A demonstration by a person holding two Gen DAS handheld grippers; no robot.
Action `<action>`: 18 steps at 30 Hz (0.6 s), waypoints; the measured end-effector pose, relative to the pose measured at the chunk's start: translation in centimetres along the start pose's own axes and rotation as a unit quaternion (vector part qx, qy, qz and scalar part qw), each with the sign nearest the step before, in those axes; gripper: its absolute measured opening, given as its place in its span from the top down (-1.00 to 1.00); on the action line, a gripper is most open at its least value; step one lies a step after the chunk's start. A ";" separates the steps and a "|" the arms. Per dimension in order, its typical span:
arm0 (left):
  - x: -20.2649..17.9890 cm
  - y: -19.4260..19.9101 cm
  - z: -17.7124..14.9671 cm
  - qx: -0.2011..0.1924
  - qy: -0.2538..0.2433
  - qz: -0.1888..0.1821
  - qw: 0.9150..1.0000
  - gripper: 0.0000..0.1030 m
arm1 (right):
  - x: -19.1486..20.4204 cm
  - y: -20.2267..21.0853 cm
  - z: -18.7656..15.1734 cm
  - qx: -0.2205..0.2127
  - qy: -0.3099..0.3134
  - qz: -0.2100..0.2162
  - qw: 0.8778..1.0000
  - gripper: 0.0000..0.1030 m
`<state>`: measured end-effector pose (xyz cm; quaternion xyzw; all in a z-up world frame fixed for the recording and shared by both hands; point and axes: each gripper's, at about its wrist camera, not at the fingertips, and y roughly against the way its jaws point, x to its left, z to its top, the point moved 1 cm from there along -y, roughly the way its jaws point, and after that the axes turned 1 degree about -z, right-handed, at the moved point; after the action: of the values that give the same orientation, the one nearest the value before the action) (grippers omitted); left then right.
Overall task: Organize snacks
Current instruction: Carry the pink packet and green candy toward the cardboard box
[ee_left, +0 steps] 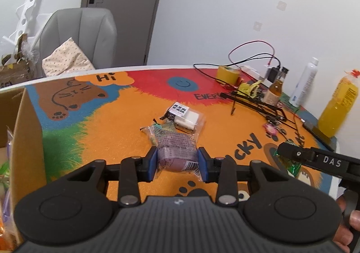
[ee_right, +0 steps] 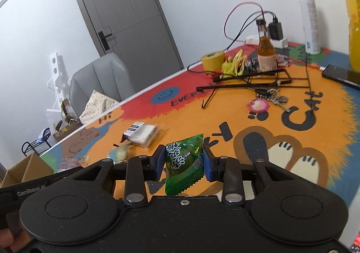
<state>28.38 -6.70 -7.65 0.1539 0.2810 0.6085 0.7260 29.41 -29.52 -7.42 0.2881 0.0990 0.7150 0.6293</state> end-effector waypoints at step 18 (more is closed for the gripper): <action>0.4 7.6 -0.4 -0.040 -0.017 -0.035 0.998 0.30 | 3.4 7.6 -1.3 -0.049 0.022 0.012 0.998 0.36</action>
<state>22.13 -4.78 -3.74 0.1250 0.2494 0.5904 0.7574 22.15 -27.37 -3.69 0.2419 0.0742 0.7328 0.6316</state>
